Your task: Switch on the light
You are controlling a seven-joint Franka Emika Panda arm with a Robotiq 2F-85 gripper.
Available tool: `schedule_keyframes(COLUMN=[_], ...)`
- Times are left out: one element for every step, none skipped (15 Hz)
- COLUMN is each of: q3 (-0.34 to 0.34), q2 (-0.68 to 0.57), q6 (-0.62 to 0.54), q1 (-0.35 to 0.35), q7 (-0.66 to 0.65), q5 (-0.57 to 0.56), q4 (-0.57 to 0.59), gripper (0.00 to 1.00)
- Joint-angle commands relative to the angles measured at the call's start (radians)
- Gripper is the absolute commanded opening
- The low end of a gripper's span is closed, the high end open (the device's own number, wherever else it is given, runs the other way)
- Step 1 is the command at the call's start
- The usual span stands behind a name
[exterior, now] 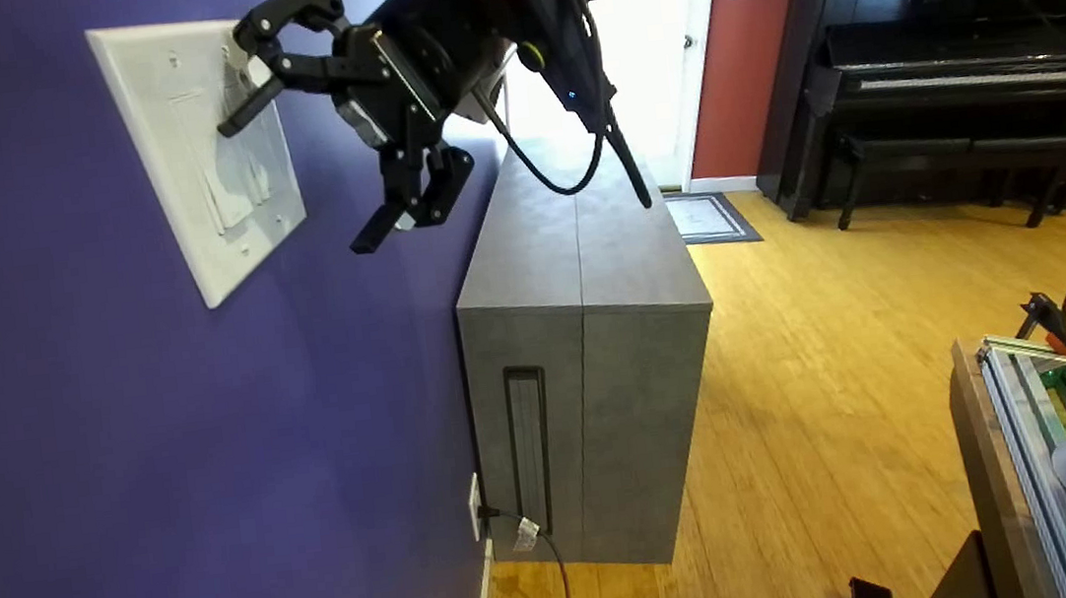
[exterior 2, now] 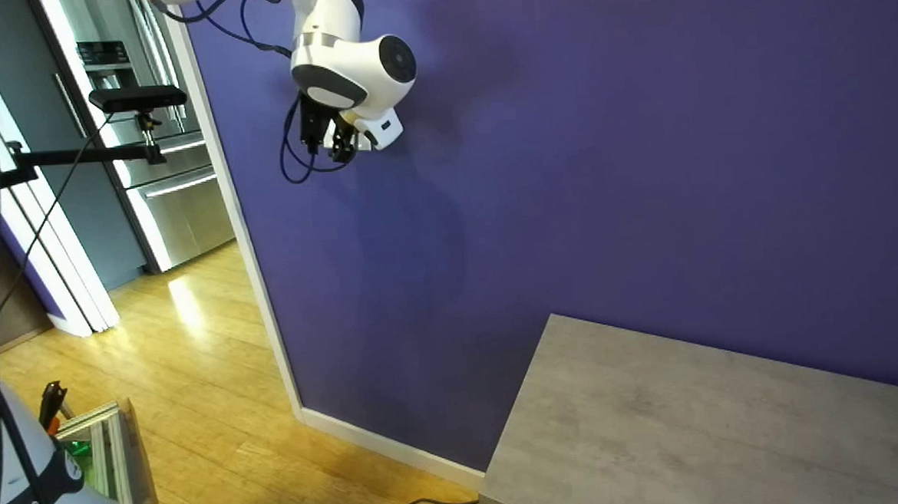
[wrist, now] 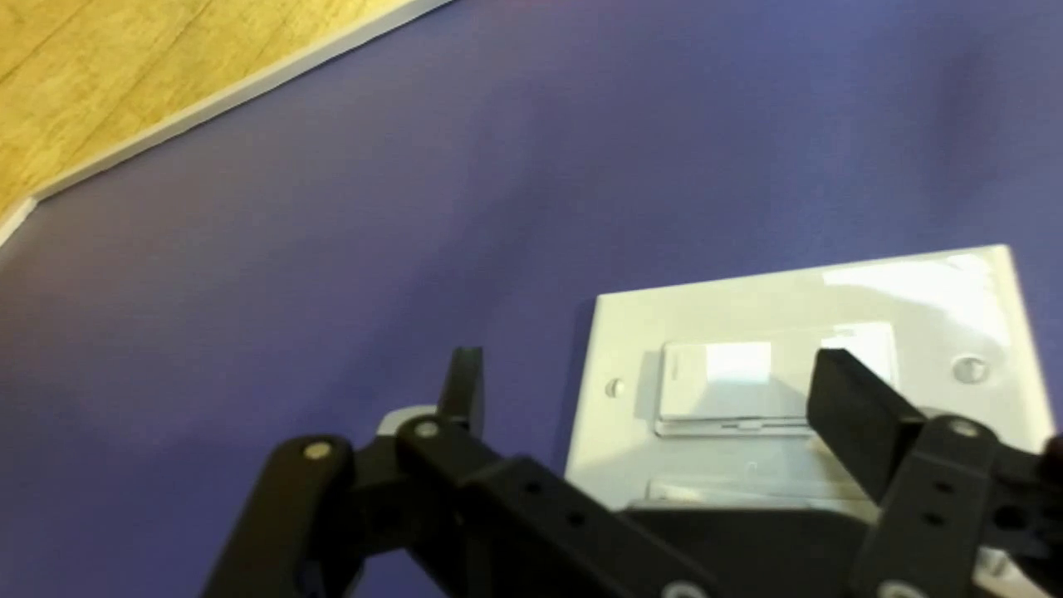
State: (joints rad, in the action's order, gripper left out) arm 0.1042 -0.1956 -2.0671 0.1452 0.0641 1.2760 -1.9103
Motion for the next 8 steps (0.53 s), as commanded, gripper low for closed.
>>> schedule_keyframes(q3=[0.004,0.003,0.003,0.004,0.005,0.006,0.007,0.008], q2=[0.119,0.143,0.180,0.216,0.255,0.288,0.319,0.353], q6=[0.030,0.038,0.036,0.046,0.060,0.088,0.125,0.170], q1=[-0.004,-0.003,0.002,0.004,0.006,0.002,-0.004,-0.010], q7=[-0.069,-0.099,-0.147,-0.200,-0.273,-0.328,-0.381,-0.439], q5=[-0.030,-0.049,-0.086,-0.143,-0.232,-0.307,-0.381,-0.455], q4=[-0.069,-0.083,-0.105,-0.125,-0.136,-0.138,-0.136,-0.123], gripper=[1.00,1.00,1.00,1.00,1.00,1.00,1.00,1.00])
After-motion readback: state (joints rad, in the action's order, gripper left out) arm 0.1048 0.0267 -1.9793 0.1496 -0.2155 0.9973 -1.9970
